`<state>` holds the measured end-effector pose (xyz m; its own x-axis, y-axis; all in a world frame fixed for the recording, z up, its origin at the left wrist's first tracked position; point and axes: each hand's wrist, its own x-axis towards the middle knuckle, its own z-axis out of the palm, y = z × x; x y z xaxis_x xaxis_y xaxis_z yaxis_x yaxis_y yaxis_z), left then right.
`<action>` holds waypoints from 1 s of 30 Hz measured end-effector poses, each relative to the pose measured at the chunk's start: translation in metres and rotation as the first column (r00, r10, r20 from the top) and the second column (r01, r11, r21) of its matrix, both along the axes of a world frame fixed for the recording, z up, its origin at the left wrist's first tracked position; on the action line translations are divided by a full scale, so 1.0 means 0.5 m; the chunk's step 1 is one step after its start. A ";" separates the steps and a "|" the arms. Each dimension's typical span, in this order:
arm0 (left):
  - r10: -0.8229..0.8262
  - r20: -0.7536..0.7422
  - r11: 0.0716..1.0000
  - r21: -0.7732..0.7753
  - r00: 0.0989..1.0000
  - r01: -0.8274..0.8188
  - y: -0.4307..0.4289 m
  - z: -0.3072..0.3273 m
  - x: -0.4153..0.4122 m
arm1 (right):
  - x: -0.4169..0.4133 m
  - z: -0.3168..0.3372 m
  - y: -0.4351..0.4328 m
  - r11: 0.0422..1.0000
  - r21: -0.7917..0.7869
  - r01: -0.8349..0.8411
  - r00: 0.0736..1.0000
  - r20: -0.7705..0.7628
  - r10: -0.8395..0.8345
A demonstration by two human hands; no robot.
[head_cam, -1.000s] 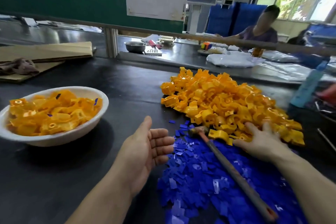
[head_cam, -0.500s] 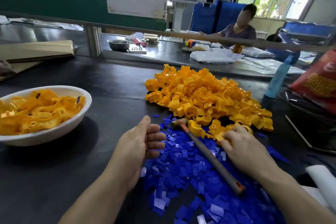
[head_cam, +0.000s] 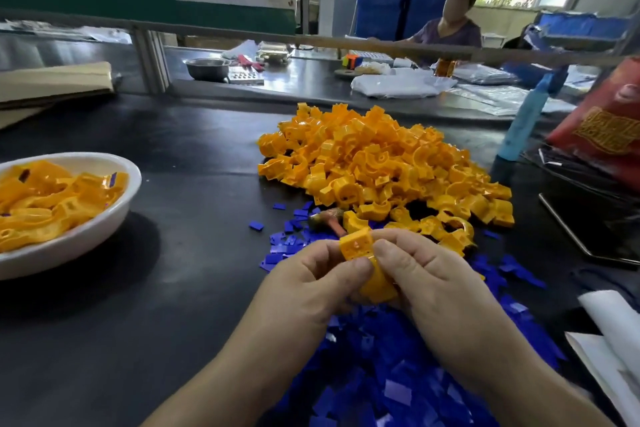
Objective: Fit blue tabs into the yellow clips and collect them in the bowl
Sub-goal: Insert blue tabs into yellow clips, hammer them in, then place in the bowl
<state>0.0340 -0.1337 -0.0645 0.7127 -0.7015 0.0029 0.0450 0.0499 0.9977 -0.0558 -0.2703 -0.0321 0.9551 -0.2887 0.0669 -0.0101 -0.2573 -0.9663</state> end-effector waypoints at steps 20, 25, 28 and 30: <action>0.201 -0.474 0.956 -0.096 0.857 -0.277 0.021 -0.022 0.053 | -0.010 -0.037 -0.098 0.502 -0.827 -0.254 0.857 -0.432 -0.279; 0.217 -0.418 0.964 -0.050 0.882 -0.261 0.021 -0.026 0.053 | -0.022 -0.033 -0.112 0.500 -0.809 -0.308 0.825 -0.489 -0.283; 0.223 -0.410 0.965 -0.035 0.884 -0.259 0.022 -0.025 0.056 | -0.018 -0.032 -0.107 0.527 -0.785 -0.325 0.824 -0.509 -0.250; 0.221 -0.411 0.966 -0.035 0.884 -0.258 0.023 -0.023 0.054 | -0.018 -0.034 -0.109 0.545 -0.784 -0.296 0.838 -0.487 -0.247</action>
<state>0.0612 -0.1221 -0.0761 0.8121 -0.5193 -0.2661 0.4156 0.1948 0.8884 -0.0648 -0.3248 -0.0491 0.9162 -0.3393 -0.2132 -0.3759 -0.9120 -0.1643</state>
